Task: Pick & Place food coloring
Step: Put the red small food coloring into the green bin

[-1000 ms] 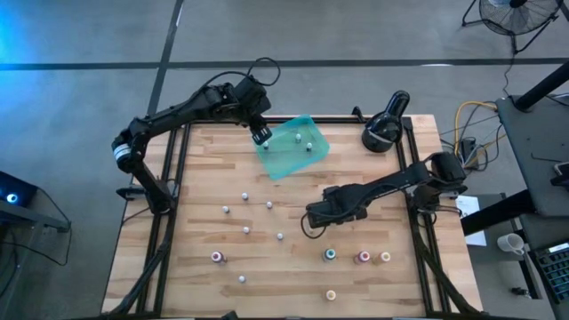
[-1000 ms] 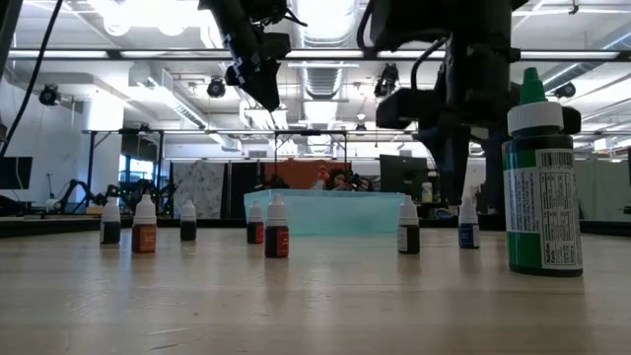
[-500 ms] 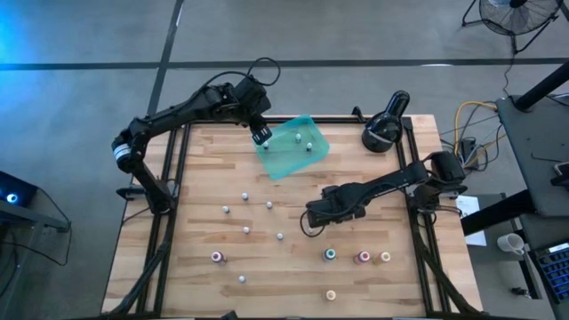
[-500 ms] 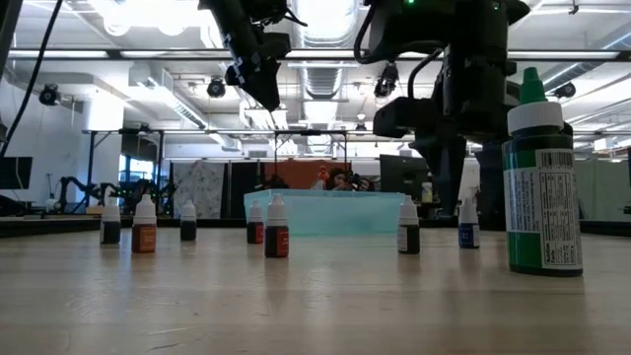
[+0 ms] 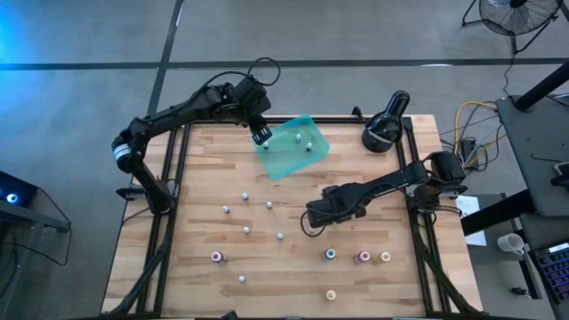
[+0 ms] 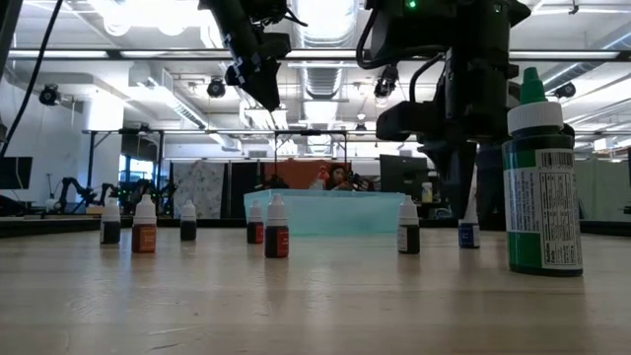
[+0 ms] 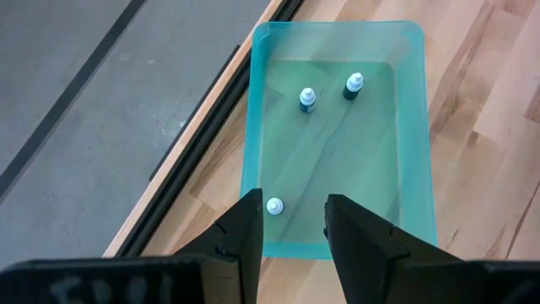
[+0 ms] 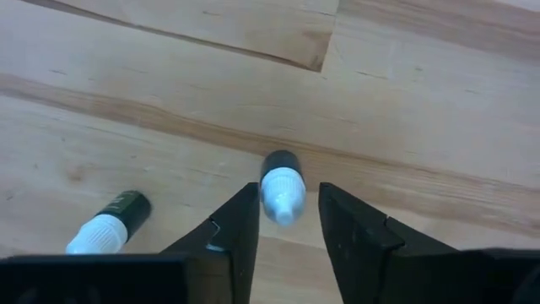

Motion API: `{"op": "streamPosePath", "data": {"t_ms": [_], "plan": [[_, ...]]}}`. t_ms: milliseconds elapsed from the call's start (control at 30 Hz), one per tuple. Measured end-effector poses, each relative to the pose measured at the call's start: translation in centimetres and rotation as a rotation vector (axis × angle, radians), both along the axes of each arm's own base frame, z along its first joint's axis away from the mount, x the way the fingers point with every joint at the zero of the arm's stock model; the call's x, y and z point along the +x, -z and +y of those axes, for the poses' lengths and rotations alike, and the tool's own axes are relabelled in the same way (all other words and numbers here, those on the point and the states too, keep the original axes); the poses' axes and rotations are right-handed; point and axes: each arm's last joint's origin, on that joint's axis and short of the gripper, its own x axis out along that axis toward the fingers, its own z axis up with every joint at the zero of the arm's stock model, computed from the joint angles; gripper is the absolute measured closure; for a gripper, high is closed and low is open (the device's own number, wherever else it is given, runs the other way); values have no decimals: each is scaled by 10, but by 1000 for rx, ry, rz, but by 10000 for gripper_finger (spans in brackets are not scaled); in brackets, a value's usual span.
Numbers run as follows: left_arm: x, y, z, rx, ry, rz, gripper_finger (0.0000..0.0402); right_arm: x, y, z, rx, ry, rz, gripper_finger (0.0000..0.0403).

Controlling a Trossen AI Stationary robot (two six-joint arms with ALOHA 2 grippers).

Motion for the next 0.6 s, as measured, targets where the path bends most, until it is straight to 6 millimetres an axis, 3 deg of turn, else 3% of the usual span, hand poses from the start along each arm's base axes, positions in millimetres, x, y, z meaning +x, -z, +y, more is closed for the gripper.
{"op": "streamPosePath", "data": {"t_ms": [300,600], "plan": [[0,0,0,0,0,0,298,-2,3,0,-2,0,6,320],[0,0,0,0,0,0,298,-2,3,-1,-10,-31,12,327]]}}
